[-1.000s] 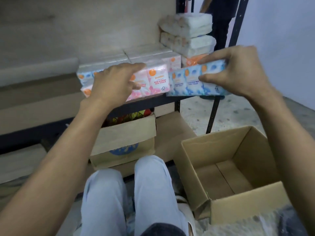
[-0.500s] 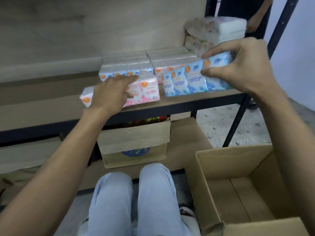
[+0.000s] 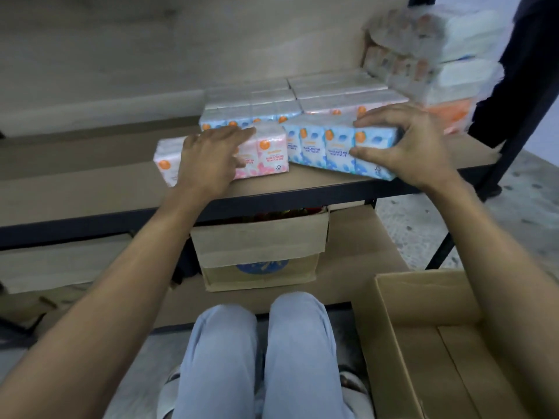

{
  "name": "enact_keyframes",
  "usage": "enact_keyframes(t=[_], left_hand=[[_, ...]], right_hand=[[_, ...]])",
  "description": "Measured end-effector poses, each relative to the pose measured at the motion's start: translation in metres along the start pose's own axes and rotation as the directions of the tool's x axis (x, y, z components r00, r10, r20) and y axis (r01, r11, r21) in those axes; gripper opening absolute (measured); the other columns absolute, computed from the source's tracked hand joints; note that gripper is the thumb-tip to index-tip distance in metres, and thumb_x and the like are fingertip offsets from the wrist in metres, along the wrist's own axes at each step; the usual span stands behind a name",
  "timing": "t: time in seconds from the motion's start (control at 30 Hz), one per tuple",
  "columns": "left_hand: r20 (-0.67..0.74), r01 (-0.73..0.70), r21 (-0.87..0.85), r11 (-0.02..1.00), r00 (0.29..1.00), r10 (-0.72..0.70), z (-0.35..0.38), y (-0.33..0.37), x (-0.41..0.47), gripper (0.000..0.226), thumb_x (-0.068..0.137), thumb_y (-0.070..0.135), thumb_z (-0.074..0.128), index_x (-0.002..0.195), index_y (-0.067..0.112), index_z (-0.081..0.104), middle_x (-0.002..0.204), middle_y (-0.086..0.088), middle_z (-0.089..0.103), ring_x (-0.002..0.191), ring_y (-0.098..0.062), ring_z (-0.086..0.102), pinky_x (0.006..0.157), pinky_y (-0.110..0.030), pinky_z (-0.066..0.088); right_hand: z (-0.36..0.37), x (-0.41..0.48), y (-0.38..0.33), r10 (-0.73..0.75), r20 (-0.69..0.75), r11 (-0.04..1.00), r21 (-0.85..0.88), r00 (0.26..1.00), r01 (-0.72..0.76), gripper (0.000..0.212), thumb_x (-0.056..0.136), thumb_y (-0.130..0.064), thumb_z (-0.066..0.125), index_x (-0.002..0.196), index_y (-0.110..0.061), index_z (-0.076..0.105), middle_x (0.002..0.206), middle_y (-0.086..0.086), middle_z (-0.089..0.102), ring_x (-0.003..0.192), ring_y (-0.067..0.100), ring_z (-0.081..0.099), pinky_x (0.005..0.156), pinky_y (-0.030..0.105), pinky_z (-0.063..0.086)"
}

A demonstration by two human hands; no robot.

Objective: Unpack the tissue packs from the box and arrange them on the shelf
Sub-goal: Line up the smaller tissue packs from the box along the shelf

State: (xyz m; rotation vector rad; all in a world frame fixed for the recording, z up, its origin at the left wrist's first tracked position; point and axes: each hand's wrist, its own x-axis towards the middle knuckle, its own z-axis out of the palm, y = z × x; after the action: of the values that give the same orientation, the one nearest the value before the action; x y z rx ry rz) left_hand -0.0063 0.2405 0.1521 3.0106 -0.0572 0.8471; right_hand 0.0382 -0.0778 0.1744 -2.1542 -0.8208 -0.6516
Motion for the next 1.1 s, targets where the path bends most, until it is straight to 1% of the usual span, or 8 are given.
enact_keyframes(t=[0.17, 0.3, 0.33, 0.43, 0.6, 0.7, 0.83, 1.1], left_hand=[[0.043, -0.024, -0.036, 0.999, 0.999, 0.025, 0.006, -0.011, 0.007, 0.071, 0.079, 0.023, 0.073, 0.142, 0.034, 0.042, 0.148, -0.001, 0.044, 0.135, -0.022, 0.042, 0.104, -0.046, 0.033], [0.061, -0.042, -0.045, 0.998, 0.997, 0.044, 0.008, -0.018, 0.011, 0.074, 0.078, 0.028, 0.074, 0.143, 0.037, 0.039, 0.15, 0.0, 0.042, 0.138, -0.02, 0.038, 0.107, -0.046, 0.032], [0.065, -0.042, -0.049, 0.998, 0.997, 0.045, 0.008, -0.019, 0.012, 0.075, 0.078, 0.029, 0.074, 0.143, 0.037, 0.039, 0.15, 0.001, 0.042, 0.138, -0.019, 0.038, 0.108, -0.046, 0.032], [0.065, -0.038, -0.079, 0.996, 0.997, 0.043, 0.009, -0.018, 0.014, 0.076, 0.077, 0.028, 0.074, 0.144, 0.036, 0.038, 0.149, 0.001, 0.043, 0.139, -0.019, 0.037, 0.108, -0.047, 0.032], [0.076, -0.05, -0.128, 0.991, 0.995, 0.06, 0.007, -0.021, 0.016, 0.08, 0.076, 0.03, 0.077, 0.145, 0.034, 0.037, 0.15, 0.002, 0.042, 0.14, -0.02, 0.036, 0.11, -0.045, 0.031], [0.06, -0.032, -0.081, 0.996, 0.997, 0.037, 0.005, -0.026, 0.013, 0.078, 0.075, 0.041, 0.076, 0.144, 0.034, 0.039, 0.152, 0.004, 0.038, 0.142, -0.023, 0.03, 0.114, -0.048, 0.022], [0.059, -0.051, -0.053, 0.997, 0.997, 0.054, 0.007, -0.033, 0.01, 0.075, 0.075, 0.047, 0.073, 0.142, 0.034, 0.041, 0.151, 0.006, 0.039, 0.14, -0.021, 0.035, 0.113, -0.049, 0.025], [-0.015, -0.04, -0.085, 0.996, 0.999, 0.039, 0.017, -0.021, 0.014, 0.069, 0.076, 0.044, 0.072, 0.139, 0.036, 0.045, 0.146, 0.001, 0.047, 0.136, -0.019, 0.041, 0.109, -0.05, 0.03]], right_hand=[[0.008, 0.006, 0.03, 0.056, 0.096, 0.998, -0.006, 0.994, -0.056, 0.045, 0.066, -0.026, 0.084, 0.109, -0.026, 0.069, 0.116, -0.004, 0.067, 0.11, 0.014, 0.059, 0.1, 0.038, 0.045], [0.003, 0.012, 0.038, 0.117, 0.11, 0.993, -0.04, 0.987, -0.113, 0.046, 0.069, -0.015, 0.083, 0.111, -0.024, 0.069, 0.119, -0.009, 0.064, 0.109, -0.001, 0.054, 0.104, 0.013, 0.036], [0.003, 0.016, 0.039, 0.133, 0.116, 0.989, -0.081, 0.984, -0.125, 0.047, 0.069, -0.014, 0.082, 0.112, -0.024, 0.068, 0.12, -0.009, 0.063, 0.11, -0.002, 0.053, 0.108, 0.017, 0.033], [0.008, 0.028, 0.035, 0.158, 0.138, 0.935, -0.339, 0.978, -0.103, 0.055, 0.066, -0.016, 0.079, 0.115, -0.033, 0.061, 0.128, -0.001, 0.061, 0.125, 0.016, 0.048, 0.114, 0.05, 0.019], [0.049, 0.043, -0.003, 0.084, 0.084, 0.922, -0.385, 0.993, -0.046, 0.058, 0.073, -0.035, 0.073, 0.127, -0.034, 0.052, 0.135, 0.001, 0.054, 0.135, 0.023, 0.035, 0.113, 0.056, 0.014], [0.077, 0.049, -0.007, 0.181, 0.132, 0.901, -0.42, 0.975, -0.11, 0.075, 0.073, -0.046, 0.073, 0.138, -0.032, 0.04, 0.149, 0.002, 0.037, 0.141, 0.025, 0.024, 0.113, 0.058, 0.008], [0.089, 0.046, 0.009, 0.203, 0.085, 0.826, -0.549, 0.976, -0.124, 0.08, 0.07, -0.049, 0.074, 0.138, -0.024, 0.041, 0.145, 0.008, 0.041, 0.135, 0.029, 0.032, 0.113, 0.051, 0.014], [0.054, 0.041, 0.041, 0.121, 0.178, 0.911, -0.411, 0.977, -0.038, 0.079, 0.068, -0.048, 0.078, 0.138, -0.032, 0.045, 0.148, 0.005, 0.04, 0.137, 0.024, 0.032, 0.111, 0.039, 0.014]])
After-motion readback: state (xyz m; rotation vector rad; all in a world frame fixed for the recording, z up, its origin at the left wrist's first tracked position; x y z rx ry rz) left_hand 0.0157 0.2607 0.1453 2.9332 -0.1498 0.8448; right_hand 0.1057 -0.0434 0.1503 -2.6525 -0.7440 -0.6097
